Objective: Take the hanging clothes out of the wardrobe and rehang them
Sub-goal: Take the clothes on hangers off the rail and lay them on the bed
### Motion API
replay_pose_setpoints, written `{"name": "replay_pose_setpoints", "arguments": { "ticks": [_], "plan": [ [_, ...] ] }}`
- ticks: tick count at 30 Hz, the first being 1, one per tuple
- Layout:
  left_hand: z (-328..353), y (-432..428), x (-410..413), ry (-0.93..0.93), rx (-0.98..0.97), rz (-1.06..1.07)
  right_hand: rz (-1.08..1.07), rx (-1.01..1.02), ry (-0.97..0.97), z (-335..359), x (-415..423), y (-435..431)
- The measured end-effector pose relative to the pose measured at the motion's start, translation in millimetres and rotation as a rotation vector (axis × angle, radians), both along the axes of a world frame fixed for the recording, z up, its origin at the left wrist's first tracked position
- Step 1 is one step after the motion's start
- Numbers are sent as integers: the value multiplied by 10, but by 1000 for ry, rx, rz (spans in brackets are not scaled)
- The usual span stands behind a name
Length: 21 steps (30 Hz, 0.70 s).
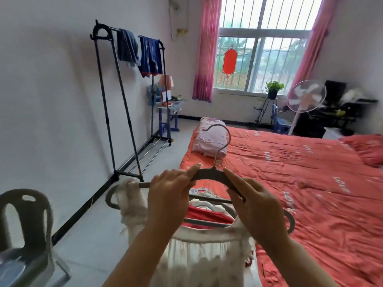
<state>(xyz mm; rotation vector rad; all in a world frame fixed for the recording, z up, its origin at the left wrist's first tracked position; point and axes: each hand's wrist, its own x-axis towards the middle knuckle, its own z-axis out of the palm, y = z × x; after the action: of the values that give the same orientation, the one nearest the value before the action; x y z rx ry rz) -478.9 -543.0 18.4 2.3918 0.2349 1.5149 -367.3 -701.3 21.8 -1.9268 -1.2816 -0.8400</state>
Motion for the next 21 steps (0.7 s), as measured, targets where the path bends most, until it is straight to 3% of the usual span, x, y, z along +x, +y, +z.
{"name": "replay_pose_setpoints", "arguments": {
  "ticks": [11, 21],
  "plan": [
    [-398, 868, 1394, 124, -41, -82, -171, -64, 51, -391, 1172, 749],
    [-1217, 1519, 2773, 326, -186, -129, -109, -144, 328, -1249, 2604, 1420]
  ]
}}
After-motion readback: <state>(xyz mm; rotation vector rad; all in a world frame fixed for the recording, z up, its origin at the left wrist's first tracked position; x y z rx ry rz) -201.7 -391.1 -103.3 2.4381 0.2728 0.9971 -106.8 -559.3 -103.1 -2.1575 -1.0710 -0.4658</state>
